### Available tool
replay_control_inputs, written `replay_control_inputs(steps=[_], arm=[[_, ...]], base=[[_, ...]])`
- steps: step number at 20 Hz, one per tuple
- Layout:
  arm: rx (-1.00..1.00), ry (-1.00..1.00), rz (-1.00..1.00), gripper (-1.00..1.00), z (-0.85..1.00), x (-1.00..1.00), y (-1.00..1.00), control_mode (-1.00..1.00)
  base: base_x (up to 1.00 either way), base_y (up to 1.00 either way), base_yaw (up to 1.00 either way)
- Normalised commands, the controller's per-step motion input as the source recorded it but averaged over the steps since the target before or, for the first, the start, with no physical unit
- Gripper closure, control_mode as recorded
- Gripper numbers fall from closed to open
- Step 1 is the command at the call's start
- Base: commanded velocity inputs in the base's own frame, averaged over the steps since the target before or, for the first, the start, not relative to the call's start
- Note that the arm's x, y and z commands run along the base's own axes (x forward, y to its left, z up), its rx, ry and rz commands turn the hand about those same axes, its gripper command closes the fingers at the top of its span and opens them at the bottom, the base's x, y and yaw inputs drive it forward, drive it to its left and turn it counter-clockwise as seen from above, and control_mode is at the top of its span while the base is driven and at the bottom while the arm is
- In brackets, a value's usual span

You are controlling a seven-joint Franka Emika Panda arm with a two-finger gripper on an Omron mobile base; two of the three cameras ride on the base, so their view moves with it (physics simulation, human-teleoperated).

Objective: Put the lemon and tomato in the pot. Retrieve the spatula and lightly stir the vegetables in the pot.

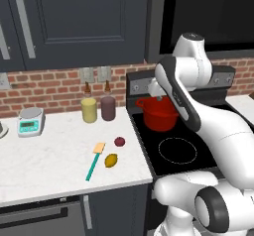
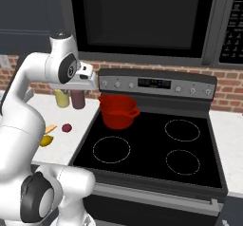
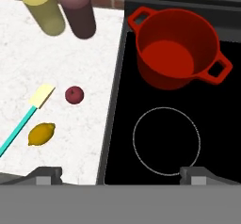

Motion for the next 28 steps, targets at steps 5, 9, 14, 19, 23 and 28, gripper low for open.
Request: replay_control_inputs(steps=[5,9,14,19,23,28], arm=[[0.00,0.00,0.00,-1.00,0.00,0.00,0.00,1.00],[0.00,0.00,0.00,-1.00,-0.11,0.08,0.34,-1.00],[0.00,0.01,0.00,-1.00,-0.34,-0.01,0.75,-1.00],[0.00,0.05,0.00,-1.00,-0.52,-0.01,0.77,-1.00],[0.01,0.14,0.00,-1.00,-0.72,0.00,0.77,-1.00],[0.04,0.19,-0.02,-1.00,-0.85,0.01,0.59,-1.00]], base=[[0.75,0.17,-0.03],[0.10,0.10,0.00],[0.00,0.00,0.00],[0.00,0.00,0.00],[0.00,0.00,0.00],[0.00,0.00,0.00]])
